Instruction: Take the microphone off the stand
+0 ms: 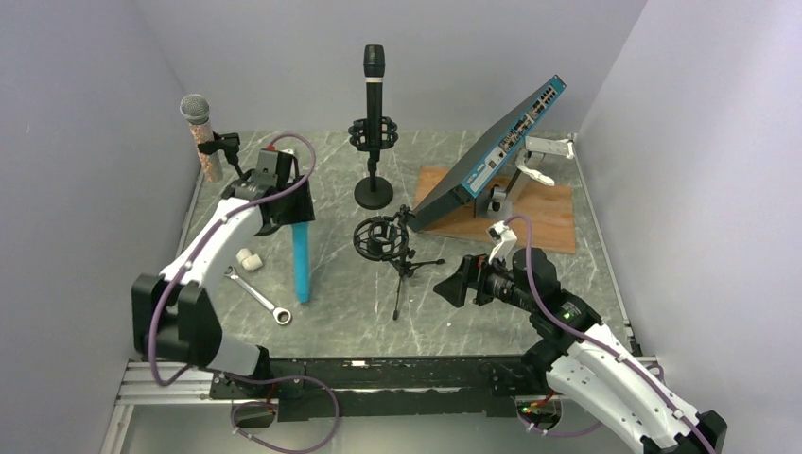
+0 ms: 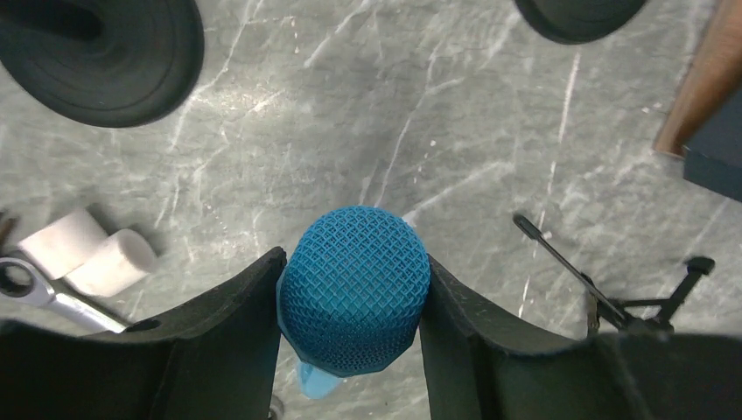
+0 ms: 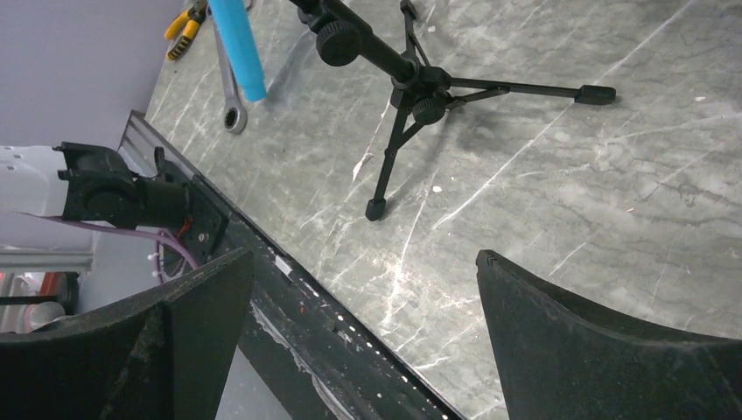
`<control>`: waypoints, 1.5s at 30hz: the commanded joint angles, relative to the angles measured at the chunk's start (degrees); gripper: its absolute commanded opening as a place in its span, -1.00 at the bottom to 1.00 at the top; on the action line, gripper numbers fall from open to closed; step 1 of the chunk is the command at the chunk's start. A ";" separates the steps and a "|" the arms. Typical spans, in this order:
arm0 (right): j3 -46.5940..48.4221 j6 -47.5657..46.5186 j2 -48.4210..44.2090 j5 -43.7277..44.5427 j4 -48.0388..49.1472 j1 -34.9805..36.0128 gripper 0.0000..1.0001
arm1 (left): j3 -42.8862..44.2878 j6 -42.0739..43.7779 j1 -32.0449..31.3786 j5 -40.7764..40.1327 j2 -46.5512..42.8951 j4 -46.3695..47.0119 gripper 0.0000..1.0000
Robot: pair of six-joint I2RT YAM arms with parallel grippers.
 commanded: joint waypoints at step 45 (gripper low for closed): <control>4.81 -3.38 1.70 -3.50 4.39 0.26 1.00 | -3.17 -0.91 6.13 29.07 -0.70 11.43 0.99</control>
